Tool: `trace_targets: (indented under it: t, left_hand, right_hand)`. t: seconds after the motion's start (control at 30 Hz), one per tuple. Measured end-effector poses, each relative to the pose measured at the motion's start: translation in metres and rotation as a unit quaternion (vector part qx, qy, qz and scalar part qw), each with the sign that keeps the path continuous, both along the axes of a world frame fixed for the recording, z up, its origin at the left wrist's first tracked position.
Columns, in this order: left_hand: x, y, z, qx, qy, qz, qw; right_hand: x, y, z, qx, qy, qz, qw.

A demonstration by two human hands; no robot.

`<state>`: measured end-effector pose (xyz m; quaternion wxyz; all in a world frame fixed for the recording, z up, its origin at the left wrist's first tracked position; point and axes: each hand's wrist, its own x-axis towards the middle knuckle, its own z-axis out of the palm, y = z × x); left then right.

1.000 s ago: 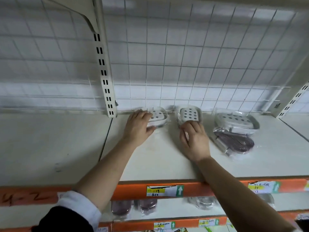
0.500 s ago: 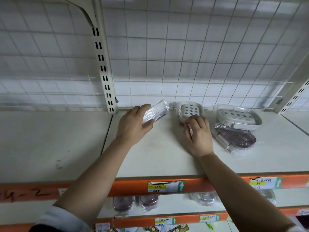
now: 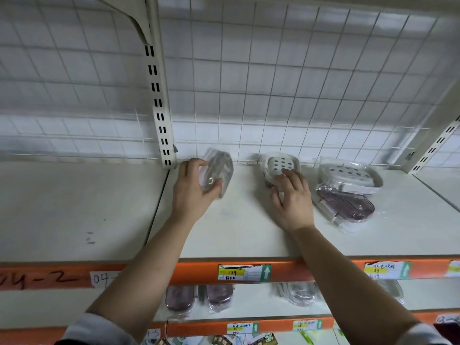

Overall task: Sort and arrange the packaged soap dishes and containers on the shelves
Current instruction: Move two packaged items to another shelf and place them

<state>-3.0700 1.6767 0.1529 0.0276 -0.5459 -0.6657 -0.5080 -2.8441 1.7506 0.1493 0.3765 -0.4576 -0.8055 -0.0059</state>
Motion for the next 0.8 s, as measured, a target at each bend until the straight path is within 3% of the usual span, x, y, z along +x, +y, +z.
trace_targets:
  t: [0.13,0.23,0.33,0.5,0.8]
  left_hand:
    - [-0.006,0.001,-0.002,-0.002,-0.014,0.068,0.998]
    - [-0.010,0.001,-0.005,-0.054,-0.001,0.100,0.993]
    - [-0.015,0.001,-0.008,-0.073,0.061,0.108,0.990]
    - [-0.014,0.001,-0.008,-0.018,0.133,0.059,0.989]
    - [-0.012,0.002,-0.008,-0.053,0.112,0.013,0.992]
  right_hand:
    - [-0.001,0.002,0.001,-0.056,-0.031,0.017,0.998]
    - [-0.001,0.002,0.002,-0.069,-0.040,0.018,0.997]
    - [0.000,0.002,0.002,-0.070,-0.048,0.011,0.996]
    - [-0.001,0.005,0.000,-0.068,-0.049,0.004,0.997]
    - [-0.002,0.002,-0.003,-0.045,-0.068,-0.040,0.996]
